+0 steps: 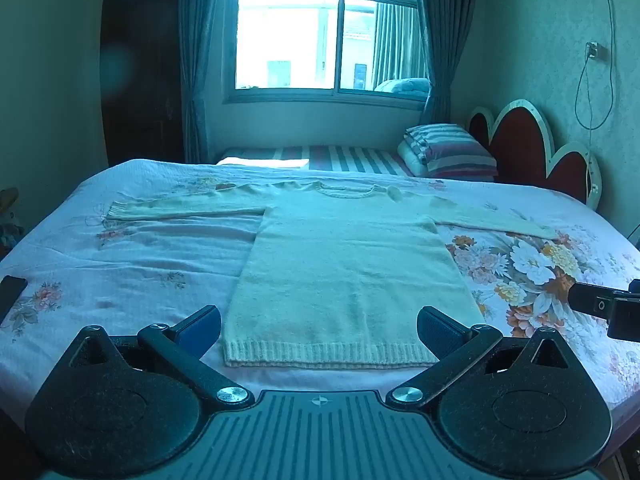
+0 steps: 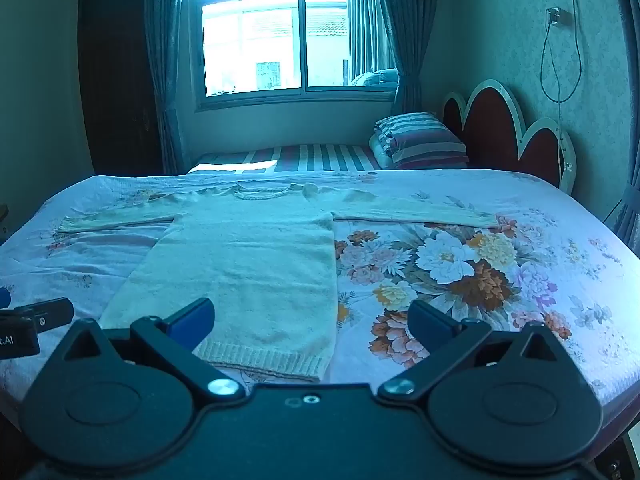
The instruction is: Fold small clothes
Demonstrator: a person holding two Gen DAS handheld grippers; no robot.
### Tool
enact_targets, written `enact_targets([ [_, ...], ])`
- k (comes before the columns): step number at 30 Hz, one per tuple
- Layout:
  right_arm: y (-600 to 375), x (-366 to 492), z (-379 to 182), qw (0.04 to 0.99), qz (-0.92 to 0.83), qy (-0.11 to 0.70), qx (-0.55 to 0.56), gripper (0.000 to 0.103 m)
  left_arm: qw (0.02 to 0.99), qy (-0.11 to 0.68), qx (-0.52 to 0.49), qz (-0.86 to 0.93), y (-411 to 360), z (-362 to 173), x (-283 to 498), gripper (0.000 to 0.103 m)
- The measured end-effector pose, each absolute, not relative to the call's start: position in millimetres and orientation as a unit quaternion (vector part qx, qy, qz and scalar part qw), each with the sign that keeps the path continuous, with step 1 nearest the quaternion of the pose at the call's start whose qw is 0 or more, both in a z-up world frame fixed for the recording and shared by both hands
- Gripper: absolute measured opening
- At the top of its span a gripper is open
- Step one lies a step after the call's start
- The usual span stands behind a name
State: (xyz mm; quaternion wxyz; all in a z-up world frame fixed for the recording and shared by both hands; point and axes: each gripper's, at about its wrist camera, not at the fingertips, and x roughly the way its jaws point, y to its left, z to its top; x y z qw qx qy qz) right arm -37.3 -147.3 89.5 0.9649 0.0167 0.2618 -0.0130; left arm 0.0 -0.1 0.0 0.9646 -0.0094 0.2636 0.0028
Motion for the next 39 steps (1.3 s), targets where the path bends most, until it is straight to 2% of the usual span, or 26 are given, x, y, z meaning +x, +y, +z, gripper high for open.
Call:
enact_targets([
  [39, -145.9, -38.0, 92.6, 0.966, -0.012, 0.259, 0.016, 0.103, 0.966, 0.26, -0.012, -0.002, 5.5, 4.5, -0.6, 0.103],
])
